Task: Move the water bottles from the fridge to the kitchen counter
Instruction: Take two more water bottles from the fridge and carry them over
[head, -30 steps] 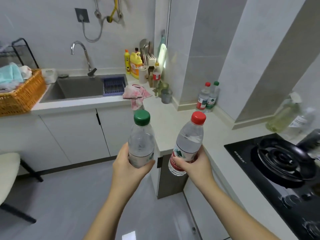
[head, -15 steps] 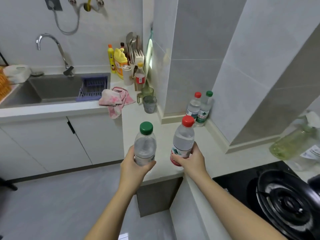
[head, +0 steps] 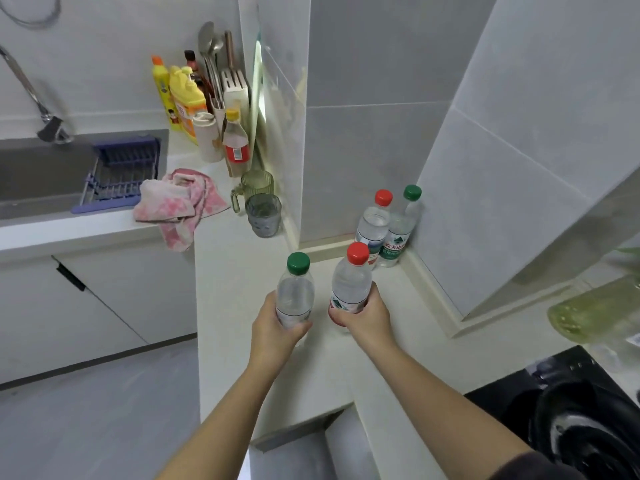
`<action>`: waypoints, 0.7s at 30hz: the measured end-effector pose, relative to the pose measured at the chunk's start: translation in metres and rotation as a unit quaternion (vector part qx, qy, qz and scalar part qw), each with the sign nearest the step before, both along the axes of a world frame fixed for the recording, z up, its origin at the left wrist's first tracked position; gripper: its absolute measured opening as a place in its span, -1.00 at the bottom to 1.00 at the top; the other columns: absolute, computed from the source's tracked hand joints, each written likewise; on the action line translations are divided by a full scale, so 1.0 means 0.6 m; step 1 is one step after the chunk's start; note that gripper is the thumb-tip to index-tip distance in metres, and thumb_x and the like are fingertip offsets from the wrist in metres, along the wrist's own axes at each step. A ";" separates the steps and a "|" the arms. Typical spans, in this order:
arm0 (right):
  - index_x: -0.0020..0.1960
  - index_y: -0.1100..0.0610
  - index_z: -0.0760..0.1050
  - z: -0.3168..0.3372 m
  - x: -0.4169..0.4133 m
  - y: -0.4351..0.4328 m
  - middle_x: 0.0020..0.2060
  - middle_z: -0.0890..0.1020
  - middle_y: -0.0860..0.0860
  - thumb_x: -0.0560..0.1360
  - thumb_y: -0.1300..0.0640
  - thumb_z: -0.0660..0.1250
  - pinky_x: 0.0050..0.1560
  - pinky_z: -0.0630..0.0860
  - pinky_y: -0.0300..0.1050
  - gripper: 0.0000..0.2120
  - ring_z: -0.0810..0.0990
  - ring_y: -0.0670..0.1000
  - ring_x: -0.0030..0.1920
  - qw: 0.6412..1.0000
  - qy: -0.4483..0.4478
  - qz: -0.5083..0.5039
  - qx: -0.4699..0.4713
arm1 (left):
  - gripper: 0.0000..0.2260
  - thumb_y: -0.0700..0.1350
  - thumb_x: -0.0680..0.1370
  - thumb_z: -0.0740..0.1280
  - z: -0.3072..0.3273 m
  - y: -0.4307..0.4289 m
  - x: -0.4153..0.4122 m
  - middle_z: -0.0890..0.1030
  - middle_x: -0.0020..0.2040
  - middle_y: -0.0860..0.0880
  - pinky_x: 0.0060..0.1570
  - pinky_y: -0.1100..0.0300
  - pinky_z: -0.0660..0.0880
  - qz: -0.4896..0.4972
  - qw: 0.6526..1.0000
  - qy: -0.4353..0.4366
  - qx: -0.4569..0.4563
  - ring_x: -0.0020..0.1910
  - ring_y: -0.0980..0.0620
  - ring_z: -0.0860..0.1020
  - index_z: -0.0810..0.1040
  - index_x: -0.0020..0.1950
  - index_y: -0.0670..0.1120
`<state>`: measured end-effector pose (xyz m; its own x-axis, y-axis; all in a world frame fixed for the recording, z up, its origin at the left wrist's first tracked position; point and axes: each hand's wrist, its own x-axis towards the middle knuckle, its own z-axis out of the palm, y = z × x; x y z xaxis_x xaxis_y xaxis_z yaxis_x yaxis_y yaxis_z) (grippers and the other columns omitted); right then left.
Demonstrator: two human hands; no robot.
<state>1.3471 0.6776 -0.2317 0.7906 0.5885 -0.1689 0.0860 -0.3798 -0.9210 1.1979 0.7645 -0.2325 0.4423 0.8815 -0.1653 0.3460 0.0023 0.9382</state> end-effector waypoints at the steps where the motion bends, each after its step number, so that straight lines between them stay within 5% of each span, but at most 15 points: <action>1: 0.15 0.03 0.46 -0.006 0.008 0.009 -0.06 0.65 -0.13 0.27 0.24 0.60 -0.27 0.46 -0.41 -0.47 0.64 -0.09 -0.06 1.000 -0.001 -0.001 0.003 | -0.61 -0.14 0.36 0.52 -0.006 0.007 0.009 0.61 -0.06 0.12 -0.23 0.31 0.43 0.002 1.000 -0.003 -0.003 -0.09 0.22 0.57 0.45 0.08 0.08; 5: 0.17 0.03 0.47 -0.030 0.030 0.030 -0.06 0.65 -0.16 0.27 0.24 0.60 -0.20 0.50 -0.36 -0.45 0.63 -0.16 -0.07 1.000 0.001 -0.002 0.003 | -0.57 -0.09 0.35 0.54 -0.025 0.029 0.032 0.61 -0.04 0.18 -0.22 0.36 0.43 0.003 1.000 -0.011 -0.004 -0.12 0.29 0.57 0.46 0.13 0.12; 12: 0.13 -0.02 0.47 -0.083 0.042 0.029 0.00 0.67 -0.07 0.21 0.05 0.61 0.04 0.63 0.05 -0.45 0.68 -0.04 0.01 1.000 -0.002 0.001 -0.008 | -0.51 -0.12 0.36 0.56 -0.053 0.046 0.025 0.58 0.04 0.23 -0.10 0.44 0.45 -0.045 0.998 0.011 0.042 0.01 0.29 0.55 0.45 0.19 0.11; 21: 0.01 0.14 0.56 -0.115 0.038 0.035 -0.09 0.54 0.02 0.29 0.15 0.61 -0.07 0.47 -0.12 -0.64 0.57 0.04 -0.07 0.993 -0.096 -0.012 -0.072 | -0.60 -0.11 0.35 0.56 -0.063 0.066 0.050 0.59 0.02 0.11 -0.05 0.27 0.47 -0.046 0.994 0.048 0.084 0.02 0.12 0.55 0.51 0.11 0.03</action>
